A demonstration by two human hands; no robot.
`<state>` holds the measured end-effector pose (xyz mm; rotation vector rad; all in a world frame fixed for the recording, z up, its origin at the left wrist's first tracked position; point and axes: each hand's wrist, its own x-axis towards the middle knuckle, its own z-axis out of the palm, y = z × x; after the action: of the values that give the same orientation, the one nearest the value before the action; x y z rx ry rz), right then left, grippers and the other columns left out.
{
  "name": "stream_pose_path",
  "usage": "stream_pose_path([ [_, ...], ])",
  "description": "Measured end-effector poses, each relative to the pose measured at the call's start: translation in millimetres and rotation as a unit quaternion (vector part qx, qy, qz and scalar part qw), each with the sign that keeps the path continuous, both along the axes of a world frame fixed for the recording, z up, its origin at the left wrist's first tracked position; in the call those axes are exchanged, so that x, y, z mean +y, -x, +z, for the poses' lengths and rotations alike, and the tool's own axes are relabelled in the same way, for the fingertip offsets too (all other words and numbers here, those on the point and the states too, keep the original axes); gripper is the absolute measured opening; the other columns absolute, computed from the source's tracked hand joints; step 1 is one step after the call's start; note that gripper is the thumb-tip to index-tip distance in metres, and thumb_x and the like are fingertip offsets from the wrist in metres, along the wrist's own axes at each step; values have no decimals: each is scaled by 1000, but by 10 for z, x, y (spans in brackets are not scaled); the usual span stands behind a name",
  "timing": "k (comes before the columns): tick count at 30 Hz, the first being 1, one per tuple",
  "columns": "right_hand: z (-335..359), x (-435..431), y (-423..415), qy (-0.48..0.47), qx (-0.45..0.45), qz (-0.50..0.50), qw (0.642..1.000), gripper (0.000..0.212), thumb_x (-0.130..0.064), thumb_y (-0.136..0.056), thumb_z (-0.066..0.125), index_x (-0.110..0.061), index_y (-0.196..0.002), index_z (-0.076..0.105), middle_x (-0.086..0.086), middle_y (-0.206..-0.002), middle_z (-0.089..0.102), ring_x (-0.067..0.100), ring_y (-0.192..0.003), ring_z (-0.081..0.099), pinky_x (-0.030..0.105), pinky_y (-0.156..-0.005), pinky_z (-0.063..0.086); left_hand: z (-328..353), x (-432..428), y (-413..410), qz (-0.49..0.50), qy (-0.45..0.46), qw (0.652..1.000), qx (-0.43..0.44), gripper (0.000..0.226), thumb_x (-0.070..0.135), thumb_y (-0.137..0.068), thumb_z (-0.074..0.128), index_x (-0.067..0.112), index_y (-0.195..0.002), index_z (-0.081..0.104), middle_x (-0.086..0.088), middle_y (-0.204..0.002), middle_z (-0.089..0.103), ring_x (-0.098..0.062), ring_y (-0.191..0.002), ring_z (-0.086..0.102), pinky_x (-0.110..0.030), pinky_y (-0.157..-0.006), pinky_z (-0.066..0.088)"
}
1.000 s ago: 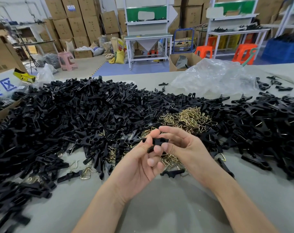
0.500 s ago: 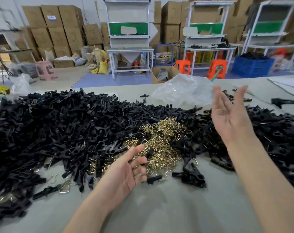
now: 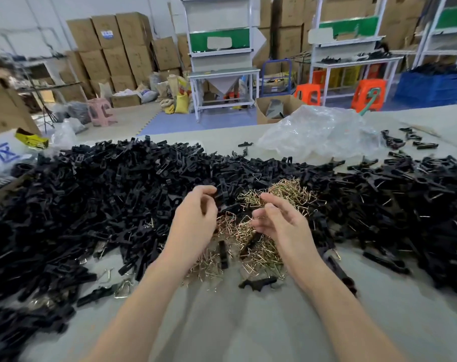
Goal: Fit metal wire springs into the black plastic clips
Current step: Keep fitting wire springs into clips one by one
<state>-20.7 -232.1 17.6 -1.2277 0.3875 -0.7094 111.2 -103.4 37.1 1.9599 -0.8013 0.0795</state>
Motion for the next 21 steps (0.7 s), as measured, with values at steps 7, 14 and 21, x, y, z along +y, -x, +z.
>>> stream_pose_path([
  [7, -24, -38, 22, -36, -10, 12, 999, 25, -7, -106, 47, -15, -120, 66, 4, -84, 74, 16, -78, 71, 26, -76, 59, 179, -396, -728, -60, -485, 866, -107, 75, 5, -94, 43, 34, -158, 16, -4, -166, 8, -37, -149, 11, -53, -116, 29],
  [14, -67, -57, 29, -28, -10, 17, 999, 25, -7, -106, 49, -18, -118, 67, 3, -84, 75, 16, -79, 70, 26, -76, 57, 97, -217, -647, -8, -452, 868, -205, 40, 22, -103, 50, 19, -142, 38, -16, -130, 45, -33, -120, 45, -39, -96, 45],
  [21, -69, 18, 64, 68, 23, 2, 997, 29, -8, -105, 48, -26, -117, 66, 1, -86, 75, 14, -79, 70, 22, -72, 56, 178, 173, -520, 31, -162, 985, -48, 13, 31, -103, 51, 30, -115, 56, 2, -78, 66, -14, -54, 62, -20, -46, 45],
])
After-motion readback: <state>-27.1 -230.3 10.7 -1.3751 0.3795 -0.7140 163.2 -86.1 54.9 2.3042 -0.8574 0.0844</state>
